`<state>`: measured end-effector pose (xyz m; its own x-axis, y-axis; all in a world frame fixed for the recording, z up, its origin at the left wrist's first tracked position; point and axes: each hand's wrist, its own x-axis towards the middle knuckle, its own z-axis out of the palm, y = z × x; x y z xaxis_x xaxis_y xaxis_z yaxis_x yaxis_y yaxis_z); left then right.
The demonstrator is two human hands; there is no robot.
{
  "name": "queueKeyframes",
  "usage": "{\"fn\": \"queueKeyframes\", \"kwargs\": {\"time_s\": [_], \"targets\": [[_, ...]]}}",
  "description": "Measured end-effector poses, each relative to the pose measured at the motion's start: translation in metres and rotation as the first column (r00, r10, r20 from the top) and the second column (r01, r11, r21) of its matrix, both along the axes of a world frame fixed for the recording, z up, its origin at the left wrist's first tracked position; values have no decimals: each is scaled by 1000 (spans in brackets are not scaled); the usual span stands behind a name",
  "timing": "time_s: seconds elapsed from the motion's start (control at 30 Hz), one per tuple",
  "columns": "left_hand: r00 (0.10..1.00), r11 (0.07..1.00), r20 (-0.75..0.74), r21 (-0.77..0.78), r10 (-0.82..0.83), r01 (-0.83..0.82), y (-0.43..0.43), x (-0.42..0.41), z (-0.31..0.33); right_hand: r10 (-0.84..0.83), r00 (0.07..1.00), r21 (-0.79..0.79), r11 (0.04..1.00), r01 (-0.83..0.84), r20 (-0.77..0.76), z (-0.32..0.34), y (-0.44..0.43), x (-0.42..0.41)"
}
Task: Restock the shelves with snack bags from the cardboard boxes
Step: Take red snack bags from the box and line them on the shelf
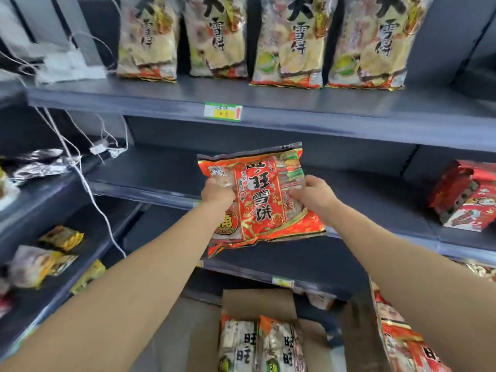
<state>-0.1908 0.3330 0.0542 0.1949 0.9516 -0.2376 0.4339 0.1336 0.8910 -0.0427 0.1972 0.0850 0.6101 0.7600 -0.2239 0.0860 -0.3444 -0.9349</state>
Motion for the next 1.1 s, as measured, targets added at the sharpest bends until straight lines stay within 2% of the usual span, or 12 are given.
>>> {"fn": "queueKeyframes", "kwargs": {"time_s": [0.17,0.27,0.4,0.5,0.63,0.7,0.97,1.1], "targets": [[997,998,47,15,67,-67,129,-76,5,56,997,-11,998,-56,47,-10,139,-66],[991,995,99,12,94,-95,204,-112,6,72,983,-77,995,-59,171,-21,215,-99],[999,999,28,31,33,-34,296,-138,-4,91,955,-147,988,-51,282,-46,303,-130],[1000,999,-20,43,-3,3,347,-146,-17,49,967,-100,995,-24,249,-67,354,-142],[994,997,-100,64,-38,45,412,-144,-53,-20,955,-72,996,43,295,-99,407,-143],[993,993,-94,91,-67,76,432,-141,-67,-53,948,-49,996,72,314,-113,427,-142],[983,981,131,159,-129,108,498,-117,-88,-150,949,30,989,147,279,-131,487,-129],[970,974,174,178,-170,139,516,-106,-85,-159,943,35,987,155,293,-130,507,-124]]}}
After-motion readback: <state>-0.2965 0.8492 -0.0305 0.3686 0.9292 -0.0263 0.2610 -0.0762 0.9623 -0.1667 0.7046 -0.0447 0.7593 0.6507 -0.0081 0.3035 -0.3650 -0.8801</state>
